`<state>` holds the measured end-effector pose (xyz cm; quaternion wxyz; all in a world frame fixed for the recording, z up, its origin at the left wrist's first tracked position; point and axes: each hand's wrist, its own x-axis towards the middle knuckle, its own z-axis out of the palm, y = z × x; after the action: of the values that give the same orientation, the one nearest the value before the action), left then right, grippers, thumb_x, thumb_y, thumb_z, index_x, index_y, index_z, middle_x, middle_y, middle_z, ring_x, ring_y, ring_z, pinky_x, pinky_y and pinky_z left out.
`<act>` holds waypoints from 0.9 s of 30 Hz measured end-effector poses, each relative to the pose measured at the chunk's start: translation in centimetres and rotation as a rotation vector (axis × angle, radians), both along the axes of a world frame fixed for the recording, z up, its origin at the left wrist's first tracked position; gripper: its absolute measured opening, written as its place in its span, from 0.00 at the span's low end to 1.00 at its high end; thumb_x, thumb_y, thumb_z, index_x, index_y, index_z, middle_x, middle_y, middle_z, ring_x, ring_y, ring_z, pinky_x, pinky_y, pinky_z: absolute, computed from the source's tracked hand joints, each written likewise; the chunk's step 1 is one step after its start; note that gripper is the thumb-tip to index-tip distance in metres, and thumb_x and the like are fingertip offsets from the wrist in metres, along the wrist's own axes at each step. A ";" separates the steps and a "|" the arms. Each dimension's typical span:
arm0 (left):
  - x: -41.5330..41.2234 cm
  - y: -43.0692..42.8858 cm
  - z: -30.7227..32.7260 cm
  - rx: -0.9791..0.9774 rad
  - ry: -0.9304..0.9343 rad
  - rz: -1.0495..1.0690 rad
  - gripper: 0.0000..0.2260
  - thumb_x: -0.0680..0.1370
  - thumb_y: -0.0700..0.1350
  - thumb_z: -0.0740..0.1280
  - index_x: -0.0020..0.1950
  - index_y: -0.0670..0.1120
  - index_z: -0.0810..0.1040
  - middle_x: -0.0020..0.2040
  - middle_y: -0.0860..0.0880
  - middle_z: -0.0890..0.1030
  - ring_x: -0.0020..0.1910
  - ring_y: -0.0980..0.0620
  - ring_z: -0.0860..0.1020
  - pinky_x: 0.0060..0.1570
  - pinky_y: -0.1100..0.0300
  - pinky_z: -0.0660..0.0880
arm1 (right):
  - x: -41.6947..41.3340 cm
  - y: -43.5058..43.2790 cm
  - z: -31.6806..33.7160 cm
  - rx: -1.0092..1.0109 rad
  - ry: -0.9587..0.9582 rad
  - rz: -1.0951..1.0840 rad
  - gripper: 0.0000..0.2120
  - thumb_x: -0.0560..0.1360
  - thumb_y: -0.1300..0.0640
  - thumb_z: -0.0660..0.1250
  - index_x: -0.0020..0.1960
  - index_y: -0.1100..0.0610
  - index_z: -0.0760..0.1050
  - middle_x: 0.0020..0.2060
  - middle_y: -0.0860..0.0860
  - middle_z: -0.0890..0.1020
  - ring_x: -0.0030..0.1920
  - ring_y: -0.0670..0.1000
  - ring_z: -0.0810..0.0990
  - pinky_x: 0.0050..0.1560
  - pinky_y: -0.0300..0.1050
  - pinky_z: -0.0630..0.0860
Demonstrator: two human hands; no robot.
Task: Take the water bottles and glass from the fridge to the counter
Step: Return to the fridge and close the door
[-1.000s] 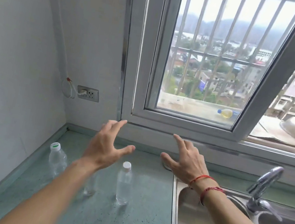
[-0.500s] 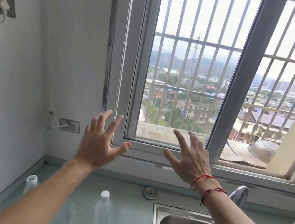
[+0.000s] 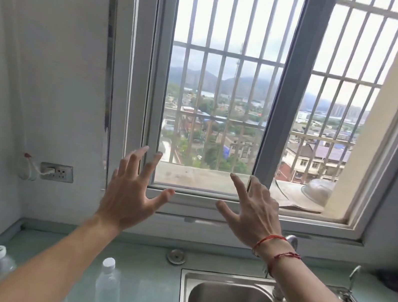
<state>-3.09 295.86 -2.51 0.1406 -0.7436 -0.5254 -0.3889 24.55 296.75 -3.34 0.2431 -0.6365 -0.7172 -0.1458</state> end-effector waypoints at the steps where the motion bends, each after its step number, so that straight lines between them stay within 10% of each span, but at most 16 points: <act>1: 1.1 0.1 0.0 0.002 0.002 -0.019 0.36 0.75 0.67 0.59 0.75 0.44 0.69 0.72 0.37 0.68 0.69 0.36 0.69 0.60 0.34 0.75 | 1.0 -0.4 0.1 -0.005 -0.001 -0.020 0.36 0.75 0.30 0.56 0.79 0.40 0.53 0.75 0.59 0.61 0.72 0.59 0.64 0.65 0.59 0.67; 27: 30.1 -7.2 -2.2 -0.037 0.079 -0.991 0.36 0.74 0.70 0.56 0.78 0.53 0.66 0.80 0.42 0.60 0.78 0.36 0.58 0.69 0.33 0.63 | 16.8 -32.2 -0.1 -0.076 -0.026 -1.087 0.35 0.75 0.29 0.50 0.79 0.41 0.53 0.78 0.60 0.54 0.76 0.59 0.56 0.71 0.60 0.59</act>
<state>27.00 288.62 -4.66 -0.0547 -0.9204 -0.1099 -0.3712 41.40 264.57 -3.46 0.1005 -0.9222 -0.2924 -0.2323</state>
